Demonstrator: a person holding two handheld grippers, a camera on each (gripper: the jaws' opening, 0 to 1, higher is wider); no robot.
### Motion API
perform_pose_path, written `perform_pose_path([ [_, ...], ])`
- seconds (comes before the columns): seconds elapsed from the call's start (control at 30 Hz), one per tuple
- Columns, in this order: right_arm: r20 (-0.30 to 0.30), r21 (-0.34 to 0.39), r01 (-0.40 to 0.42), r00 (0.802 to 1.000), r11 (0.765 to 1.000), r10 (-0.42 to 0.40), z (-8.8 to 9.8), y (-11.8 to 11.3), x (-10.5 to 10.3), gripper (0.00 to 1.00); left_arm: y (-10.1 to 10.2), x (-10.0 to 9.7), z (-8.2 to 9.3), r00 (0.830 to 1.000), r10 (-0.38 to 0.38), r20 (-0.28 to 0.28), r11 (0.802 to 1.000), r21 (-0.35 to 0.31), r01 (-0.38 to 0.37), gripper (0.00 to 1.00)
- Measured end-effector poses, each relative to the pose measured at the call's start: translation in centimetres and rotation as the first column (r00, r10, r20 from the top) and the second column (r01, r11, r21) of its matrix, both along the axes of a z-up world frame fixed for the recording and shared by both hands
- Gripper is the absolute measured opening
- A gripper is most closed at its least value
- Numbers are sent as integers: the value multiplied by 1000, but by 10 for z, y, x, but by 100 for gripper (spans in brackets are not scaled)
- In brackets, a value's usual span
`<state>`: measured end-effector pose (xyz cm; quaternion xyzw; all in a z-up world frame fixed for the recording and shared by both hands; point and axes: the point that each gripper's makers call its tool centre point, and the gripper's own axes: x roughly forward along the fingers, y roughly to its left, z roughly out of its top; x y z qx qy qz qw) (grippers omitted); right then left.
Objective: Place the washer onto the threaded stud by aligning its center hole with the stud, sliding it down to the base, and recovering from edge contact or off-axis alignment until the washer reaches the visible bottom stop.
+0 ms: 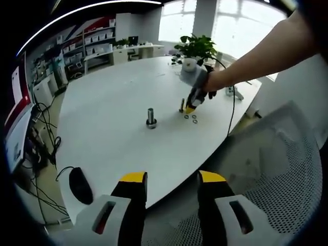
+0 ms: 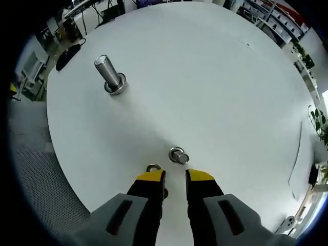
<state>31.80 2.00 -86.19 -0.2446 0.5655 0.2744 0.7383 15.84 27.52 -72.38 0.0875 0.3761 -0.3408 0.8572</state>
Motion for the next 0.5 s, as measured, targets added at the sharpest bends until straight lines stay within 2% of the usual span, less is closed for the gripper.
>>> perform_pose_path([
  [0.17,-11,-4,6,1000,1000,-6,-1,-4,-15,20,-1,-1,0,1000,-8,-3,1000,-2,8,37],
  [0.47,-34,16,36,999,999,-35,-6,-3,-26,20,0,0,1,1000,-6,2,1000,1,6,37],
  [0.5,-29,25,65,998,998,-64,-4,-3,-24,20,0,-1,0,1000,-7,2,1000,2,7,37],
])
